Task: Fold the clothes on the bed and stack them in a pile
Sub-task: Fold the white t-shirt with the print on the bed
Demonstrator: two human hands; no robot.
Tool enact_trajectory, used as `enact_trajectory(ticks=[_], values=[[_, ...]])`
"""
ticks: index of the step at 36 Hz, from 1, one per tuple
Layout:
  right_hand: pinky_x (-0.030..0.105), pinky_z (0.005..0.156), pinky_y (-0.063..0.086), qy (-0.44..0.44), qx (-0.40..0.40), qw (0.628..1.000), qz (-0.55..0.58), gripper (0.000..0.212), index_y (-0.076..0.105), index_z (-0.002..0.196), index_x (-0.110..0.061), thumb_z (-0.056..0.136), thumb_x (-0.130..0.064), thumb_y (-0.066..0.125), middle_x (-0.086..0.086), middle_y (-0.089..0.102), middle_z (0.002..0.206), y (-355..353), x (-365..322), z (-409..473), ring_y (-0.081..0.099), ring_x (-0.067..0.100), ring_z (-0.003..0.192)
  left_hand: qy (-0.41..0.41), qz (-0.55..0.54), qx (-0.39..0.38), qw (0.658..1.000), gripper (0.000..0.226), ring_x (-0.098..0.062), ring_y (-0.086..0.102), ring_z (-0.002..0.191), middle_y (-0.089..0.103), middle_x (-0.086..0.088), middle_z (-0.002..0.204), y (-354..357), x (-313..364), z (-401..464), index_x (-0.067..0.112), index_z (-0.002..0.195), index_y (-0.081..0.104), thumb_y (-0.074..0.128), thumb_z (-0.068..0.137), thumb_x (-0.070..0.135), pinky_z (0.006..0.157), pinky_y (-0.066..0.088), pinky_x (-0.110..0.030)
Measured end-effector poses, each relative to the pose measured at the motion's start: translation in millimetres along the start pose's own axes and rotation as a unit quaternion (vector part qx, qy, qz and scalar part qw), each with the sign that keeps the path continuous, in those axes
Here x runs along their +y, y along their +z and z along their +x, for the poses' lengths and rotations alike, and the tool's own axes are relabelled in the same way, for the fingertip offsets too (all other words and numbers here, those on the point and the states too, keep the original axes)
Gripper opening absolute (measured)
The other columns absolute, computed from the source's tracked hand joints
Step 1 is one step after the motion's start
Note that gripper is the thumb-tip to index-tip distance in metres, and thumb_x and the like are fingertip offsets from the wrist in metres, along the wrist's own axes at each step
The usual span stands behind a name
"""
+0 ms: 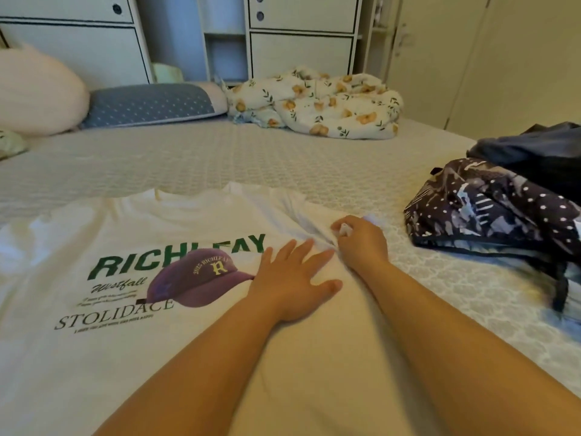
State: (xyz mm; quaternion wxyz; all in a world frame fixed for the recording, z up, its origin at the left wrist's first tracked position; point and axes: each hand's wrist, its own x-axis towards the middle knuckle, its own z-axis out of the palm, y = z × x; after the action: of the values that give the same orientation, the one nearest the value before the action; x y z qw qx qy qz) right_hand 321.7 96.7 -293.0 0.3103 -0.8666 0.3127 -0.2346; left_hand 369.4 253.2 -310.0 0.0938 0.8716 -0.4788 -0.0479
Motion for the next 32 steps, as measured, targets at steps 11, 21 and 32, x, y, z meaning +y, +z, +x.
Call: enact_trajectory(ticks=[11,21,32], values=[[0.028,0.085,0.041,0.092,0.118,0.984,0.095,0.057,0.039,0.145,-0.026,0.096,0.002,0.037,0.008,0.046,0.143,-37,48,50,0.052,0.033,0.115,0.016,-0.037,0.086,0.996,0.064,-0.01,-0.012,0.145,-0.011,0.018,0.158,7,-4,26,0.052,0.146,0.002,0.023,0.088,0.071,0.116,-0.002,-0.041],[0.042,0.095,0.042,-0.054,-0.021,0.985,-0.164,0.093,0.0,0.152,-0.034,0.082,-0.065,0.054,-0.001,0.008,0.16,-17,41,48,0.029,0.029,0.139,0.071,0.004,0.008,0.997,0.056,-0.005,-0.012,0.144,-0.005,0.022,0.158,-1,-5,18,0.062,0.14,0.011,0.013,0.085,0.07,0.112,-0.016,-0.044],[0.037,0.061,0.049,-0.012,-0.037,0.96,-0.279,0.079,-0.006,0.152,-0.028,0.094,0.001,0.038,-0.001,0.0,0.16,-49,23,55,0.059,0.033,0.082,0.01,-0.128,-0.024,0.991,0.048,-0.019,-0.024,0.143,-0.003,0.016,0.159,-9,-1,13,0.065,0.128,0.034,0.039,0.081,0.075,0.11,-0.021,-0.048]])
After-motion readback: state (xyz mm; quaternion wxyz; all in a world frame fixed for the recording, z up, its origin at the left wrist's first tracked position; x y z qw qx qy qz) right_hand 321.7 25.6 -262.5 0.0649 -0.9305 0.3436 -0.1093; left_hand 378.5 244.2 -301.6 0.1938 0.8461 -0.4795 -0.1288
